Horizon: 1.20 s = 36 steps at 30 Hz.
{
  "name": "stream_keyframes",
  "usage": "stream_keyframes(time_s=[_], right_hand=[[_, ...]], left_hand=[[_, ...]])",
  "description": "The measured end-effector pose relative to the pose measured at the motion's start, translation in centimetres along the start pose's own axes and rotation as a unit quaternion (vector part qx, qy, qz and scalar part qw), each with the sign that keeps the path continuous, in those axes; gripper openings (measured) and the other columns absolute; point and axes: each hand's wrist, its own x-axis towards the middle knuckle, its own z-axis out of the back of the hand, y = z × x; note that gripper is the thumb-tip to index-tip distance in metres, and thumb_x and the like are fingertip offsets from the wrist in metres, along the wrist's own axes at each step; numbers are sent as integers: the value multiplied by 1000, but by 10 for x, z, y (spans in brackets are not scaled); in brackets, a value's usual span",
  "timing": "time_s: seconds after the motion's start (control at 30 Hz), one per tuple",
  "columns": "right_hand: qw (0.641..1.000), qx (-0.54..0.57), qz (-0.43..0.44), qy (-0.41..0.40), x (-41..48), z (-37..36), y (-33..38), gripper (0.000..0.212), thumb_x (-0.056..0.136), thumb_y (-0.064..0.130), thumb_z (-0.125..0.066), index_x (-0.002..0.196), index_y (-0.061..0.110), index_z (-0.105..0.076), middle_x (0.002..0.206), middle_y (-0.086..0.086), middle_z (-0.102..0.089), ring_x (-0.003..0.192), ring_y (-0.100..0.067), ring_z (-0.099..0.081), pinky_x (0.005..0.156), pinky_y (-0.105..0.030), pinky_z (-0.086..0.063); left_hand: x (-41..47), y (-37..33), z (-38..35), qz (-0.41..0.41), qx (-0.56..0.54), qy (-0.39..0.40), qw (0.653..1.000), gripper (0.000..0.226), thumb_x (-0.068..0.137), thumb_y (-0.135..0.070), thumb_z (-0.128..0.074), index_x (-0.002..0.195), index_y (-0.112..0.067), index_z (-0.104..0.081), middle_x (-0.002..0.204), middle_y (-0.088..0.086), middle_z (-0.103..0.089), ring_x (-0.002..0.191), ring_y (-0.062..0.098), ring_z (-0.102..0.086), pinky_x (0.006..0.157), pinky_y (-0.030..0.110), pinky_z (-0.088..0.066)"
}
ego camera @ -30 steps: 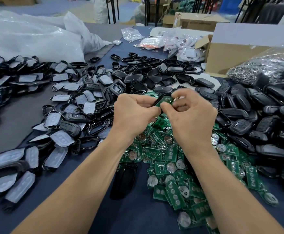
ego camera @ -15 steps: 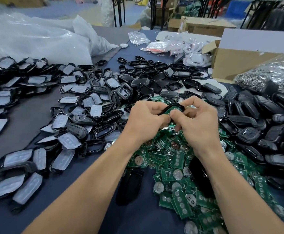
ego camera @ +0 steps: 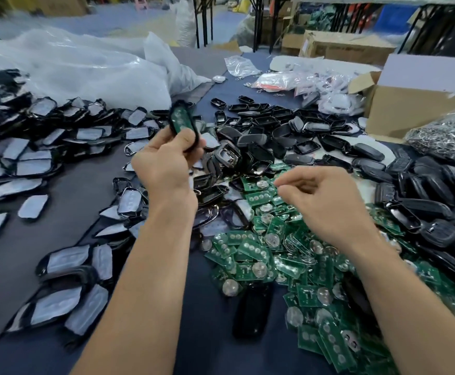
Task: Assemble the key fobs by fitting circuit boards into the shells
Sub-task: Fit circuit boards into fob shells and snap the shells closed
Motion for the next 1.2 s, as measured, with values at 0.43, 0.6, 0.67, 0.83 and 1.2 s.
stream_keyframes(time_s=[0.43, 0.6, 0.67, 0.83, 1.2], right_hand=[[956, -187, 66, 216, 81, -132, 70, 29, 91, 34, -74, 119, 26, -74, 118, -2, -73, 107, -25, -67, 95, -37, -55], [961, -192, 74, 187, 81, -134, 60, 23, 87, 11, -70, 100, 28, -80, 100, -4, -77, 92, -26, -71, 87, -37, -60], [974, -172, 57, 136, 78, -127, 51, 29, 89, 7, -68, 100, 29, -82, 99, -7, -79, 89, -27, -72, 87, -37, -60], [976, -197, 95, 26, 63, -110, 40, 39, 89, 0, -63, 109, 27, -82, 102, -4, -79, 87, -27, -70, 95, -38, -53], [937, -228, 108, 241, 55, -122, 81, 31, 88, 12, -63, 112, 26, -75, 110, -7, -73, 90, -24, -67, 85, -36, -60]], left_hand=[[24, -23, 26, -45, -91, -94, 990, 12, 90, 7, -67, 85, -3, -72, 80, 13, -71, 58, 15, -70, 54, 19, -52], [26, -27, 29, -39, -95, -99, 990, 15, 90, 6, -68, 82, -6, -73, 70, 4, -72, 59, 14, -71, 54, 18, -51], [26, -27, 30, -38, -99, -99, 989, 15, 89, 6, -68, 82, -6, -72, 69, 3, -73, 60, 15, -72, 55, 18, -51], [25, -27, 31, -40, -106, -99, 989, 10, 88, 6, -70, 85, -3, -72, 69, 4, -74, 62, 17, -73, 54, 18, -51], [25, -31, 30, -57, -84, -106, 989, 15, 87, 5, -68, 77, -6, -72, 69, 4, -74, 63, 15, -72, 55, 19, -51]])
